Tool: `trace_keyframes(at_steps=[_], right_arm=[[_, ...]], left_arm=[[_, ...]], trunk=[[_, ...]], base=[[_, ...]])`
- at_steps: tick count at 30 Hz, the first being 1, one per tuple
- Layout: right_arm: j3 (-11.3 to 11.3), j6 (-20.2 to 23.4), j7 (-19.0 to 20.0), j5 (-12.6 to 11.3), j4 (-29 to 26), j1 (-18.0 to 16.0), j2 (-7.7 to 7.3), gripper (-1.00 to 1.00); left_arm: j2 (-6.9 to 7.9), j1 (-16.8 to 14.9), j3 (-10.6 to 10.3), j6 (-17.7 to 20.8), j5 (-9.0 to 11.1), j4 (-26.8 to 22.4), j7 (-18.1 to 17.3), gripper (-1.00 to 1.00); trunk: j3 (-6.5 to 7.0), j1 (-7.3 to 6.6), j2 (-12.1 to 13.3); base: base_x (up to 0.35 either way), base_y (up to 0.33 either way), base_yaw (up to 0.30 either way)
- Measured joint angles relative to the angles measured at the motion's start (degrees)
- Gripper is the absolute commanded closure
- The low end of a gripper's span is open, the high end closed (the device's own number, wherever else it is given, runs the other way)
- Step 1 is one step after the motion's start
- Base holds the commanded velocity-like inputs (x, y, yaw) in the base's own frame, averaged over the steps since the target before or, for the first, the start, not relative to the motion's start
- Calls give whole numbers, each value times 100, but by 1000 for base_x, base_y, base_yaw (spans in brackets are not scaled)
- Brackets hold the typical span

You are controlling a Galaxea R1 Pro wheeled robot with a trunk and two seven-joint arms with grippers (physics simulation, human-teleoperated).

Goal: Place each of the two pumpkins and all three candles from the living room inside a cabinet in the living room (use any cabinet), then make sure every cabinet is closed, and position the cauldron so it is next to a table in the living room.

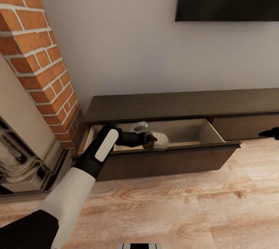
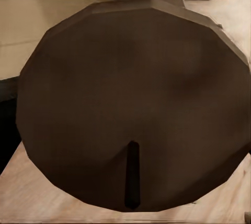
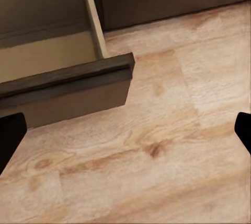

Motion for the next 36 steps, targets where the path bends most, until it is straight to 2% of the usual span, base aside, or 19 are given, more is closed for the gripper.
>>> trace_keyframes(at_steps=[5,7,10,17,24,36], right_arm=[[8,-5,19,292,-453,-7,6,-100],[5,-7,24,366,-508,-7,9,-100],[9,-8,28,422,-549,-7,16,-100],[35,-8,29,442,-563,-7,26,-100],[37,-8,28,445,-564,-7,33,-100],[37,-8,27,446,-563,-6,35,-100]], left_arm=[[-16,-75,6,1,-22,151,189,100],[-34,-228,8,0,14,173,216,100],[-59,-673,17,-1,37,220,239,100],[-154,-1176,18,1,41,360,245,100],[-167,-1229,6,2,170,372,241,100],[-169,-1235,-4,2,189,373,247,100]], trunk=[[1,0,0],[1,-1,0],[2,-1,0],[1,-1,0],[0,0,0],[0,0,0]], base=[[0,0,0],[0,0,0],[0,0,0],[0,0,0],[0,0,0],[0,0,0]])
